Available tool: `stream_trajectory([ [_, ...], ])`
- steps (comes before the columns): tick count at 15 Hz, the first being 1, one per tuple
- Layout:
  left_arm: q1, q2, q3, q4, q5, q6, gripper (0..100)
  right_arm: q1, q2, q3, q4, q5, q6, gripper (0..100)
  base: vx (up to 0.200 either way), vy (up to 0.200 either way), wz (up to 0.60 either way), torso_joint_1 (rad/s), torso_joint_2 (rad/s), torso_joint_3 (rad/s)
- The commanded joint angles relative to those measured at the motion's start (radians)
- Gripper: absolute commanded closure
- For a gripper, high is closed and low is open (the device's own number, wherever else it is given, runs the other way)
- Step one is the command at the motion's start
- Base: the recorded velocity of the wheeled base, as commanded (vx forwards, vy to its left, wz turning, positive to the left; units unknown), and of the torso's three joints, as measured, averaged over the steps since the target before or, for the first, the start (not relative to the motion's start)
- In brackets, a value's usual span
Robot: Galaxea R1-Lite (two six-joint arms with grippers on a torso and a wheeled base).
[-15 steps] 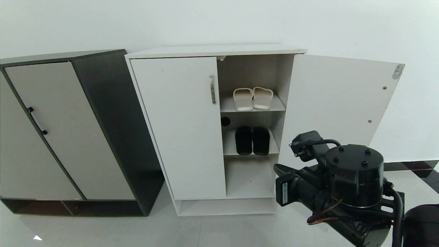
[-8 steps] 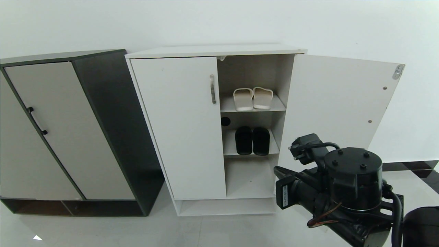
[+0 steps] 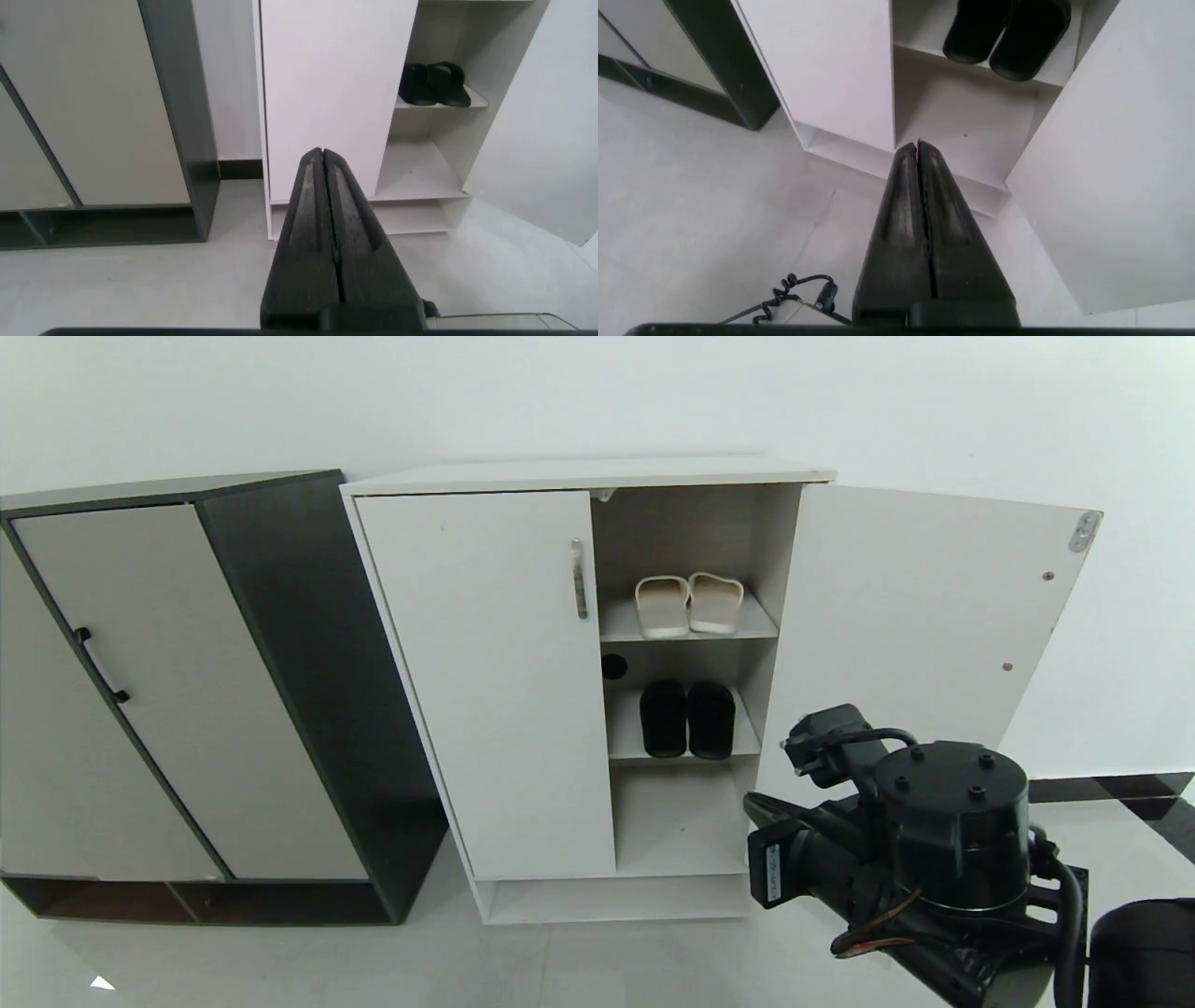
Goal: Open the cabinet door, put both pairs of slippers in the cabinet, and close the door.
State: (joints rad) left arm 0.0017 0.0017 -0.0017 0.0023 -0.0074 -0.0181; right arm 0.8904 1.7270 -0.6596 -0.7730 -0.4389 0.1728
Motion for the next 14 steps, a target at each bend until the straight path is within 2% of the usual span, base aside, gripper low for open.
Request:
stream_trajectory([
  [1, 0.000, 0.000, 0.000, -0.001, 0.000, 0.000, 100, 0.001, 0.006, 0.000, -0.002, 0.000, 0.001, 100, 0.000, 0.000, 0.00, 0.080, -0.15, -0.032],
  [6, 0.000, 0.000, 0.000, -0.001, 0.000, 0.000, 100, 0.001, 0.008, 0.008, -0.002, 0.000, 0.001, 100, 0.000, 0.000, 0.00, 0.200, -0.18, -0.181],
  [11, 0.000, 0.000, 0.000, -0.001, 0.000, 0.000, 100, 0.001, 0.013, 0.008, -0.002, 0.000, 0.001, 100, 0.000, 0.000, 0.00, 0.199, -0.60, -0.215],
  [14, 0.000, 0.000, 0.000, -0.002, 0.000, 0.000, 100, 0.001, 0.013, 0.008, -0.002, 0.000, 0.001, 100, 0.000, 0.000, 0.00, 0.095, -0.48, -0.229],
])
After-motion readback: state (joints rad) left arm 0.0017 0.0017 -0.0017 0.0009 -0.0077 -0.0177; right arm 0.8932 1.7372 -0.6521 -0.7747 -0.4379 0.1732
